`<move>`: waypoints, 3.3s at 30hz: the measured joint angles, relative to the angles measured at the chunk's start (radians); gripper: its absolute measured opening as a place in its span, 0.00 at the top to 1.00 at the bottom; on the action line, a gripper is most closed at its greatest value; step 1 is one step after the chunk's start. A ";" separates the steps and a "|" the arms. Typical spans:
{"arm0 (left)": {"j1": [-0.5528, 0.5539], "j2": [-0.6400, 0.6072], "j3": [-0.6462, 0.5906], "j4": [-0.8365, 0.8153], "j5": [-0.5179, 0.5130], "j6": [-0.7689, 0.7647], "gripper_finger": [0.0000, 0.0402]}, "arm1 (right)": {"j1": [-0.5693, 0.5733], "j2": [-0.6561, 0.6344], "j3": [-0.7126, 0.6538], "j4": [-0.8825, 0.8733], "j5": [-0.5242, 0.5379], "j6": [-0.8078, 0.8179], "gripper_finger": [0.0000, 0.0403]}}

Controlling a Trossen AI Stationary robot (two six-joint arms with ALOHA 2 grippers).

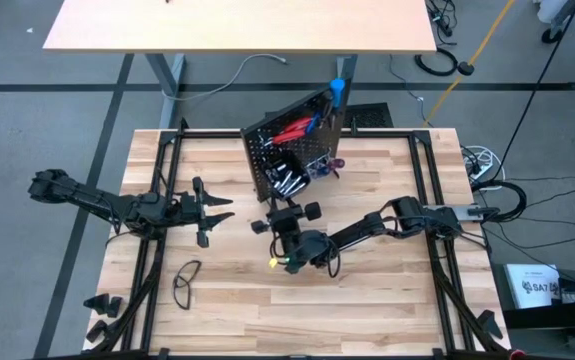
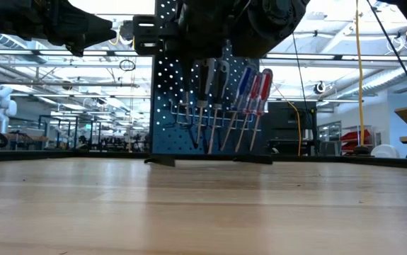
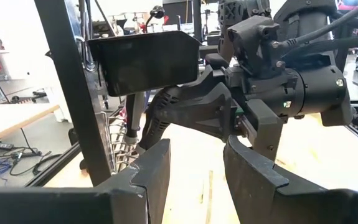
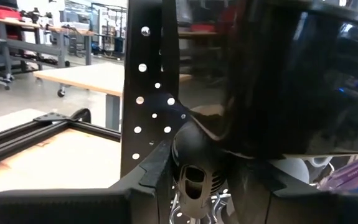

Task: Hang tools onto peg board
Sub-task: Hang the black screwdriver on the pegboard

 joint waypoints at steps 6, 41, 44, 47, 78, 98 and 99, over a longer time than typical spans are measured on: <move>0.000 0.000 0.000 -0.001 0.000 0.000 0.62 | -0.005 0.000 -0.001 0.113 0.024 -0.098 0.73; 0.000 0.000 0.000 -0.005 0.000 0.001 0.62 | -0.057 0.000 -0.001 0.218 0.008 -0.191 0.73; 0.000 0.000 0.000 -0.014 0.000 0.006 0.62 | -0.057 0.000 -0.001 0.217 0.008 -0.192 0.73; 0.002 0.000 0.000 -0.063 0.000 0.031 0.62 | -0.043 0.000 -0.001 0.217 0.008 -0.194 0.73; 0.654 0.581 0.150 0.353 0.558 -0.030 0.62 | -0.020 0.000 0.000 0.218 0.008 -0.192 0.73; 0.636 0.757 0.194 0.462 0.599 -0.077 0.65 | -0.020 0.000 0.000 0.220 0.009 -0.192 0.73; 0.629 0.757 0.195 0.449 0.599 -0.077 0.66 | -0.020 0.000 0.000 0.221 0.009 -0.192 0.73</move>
